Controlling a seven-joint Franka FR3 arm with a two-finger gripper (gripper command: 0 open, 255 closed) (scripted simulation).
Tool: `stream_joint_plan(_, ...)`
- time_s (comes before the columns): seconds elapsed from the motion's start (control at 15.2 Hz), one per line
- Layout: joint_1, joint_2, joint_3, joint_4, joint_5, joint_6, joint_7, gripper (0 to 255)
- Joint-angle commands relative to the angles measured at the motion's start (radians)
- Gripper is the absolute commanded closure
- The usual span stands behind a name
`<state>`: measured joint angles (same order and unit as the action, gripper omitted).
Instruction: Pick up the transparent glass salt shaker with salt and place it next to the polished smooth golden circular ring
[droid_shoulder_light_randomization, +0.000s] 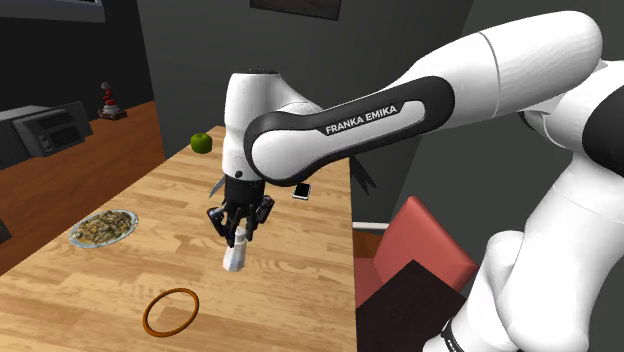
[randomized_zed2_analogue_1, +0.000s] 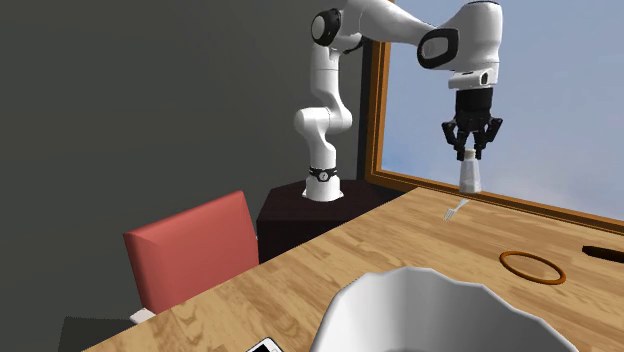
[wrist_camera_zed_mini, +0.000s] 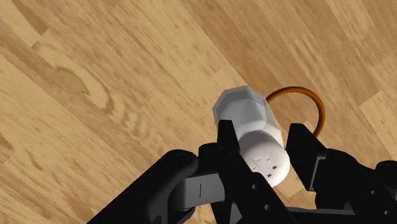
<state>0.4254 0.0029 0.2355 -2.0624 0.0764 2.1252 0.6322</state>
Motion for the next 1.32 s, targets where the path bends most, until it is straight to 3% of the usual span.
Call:
stream_joint_plan(0.0, 0.022, 0.026, 0.022, 0.038, -0.011, -0.009, 0.052, 255)
stream_joint_plan(0.53, 0.128, 0.187, 0.094, 0.234, -0.088, -0.043, 0.259, 255)
stream_joint_plan(0.99, 0.253, 0.382, 0.125, 0.497, -0.178, -0.119, 0.427, 255)
stream_joint_plan(1.25, 0.255, 0.395, 0.121, 0.461, -0.183, -0.071, 0.430, 255)
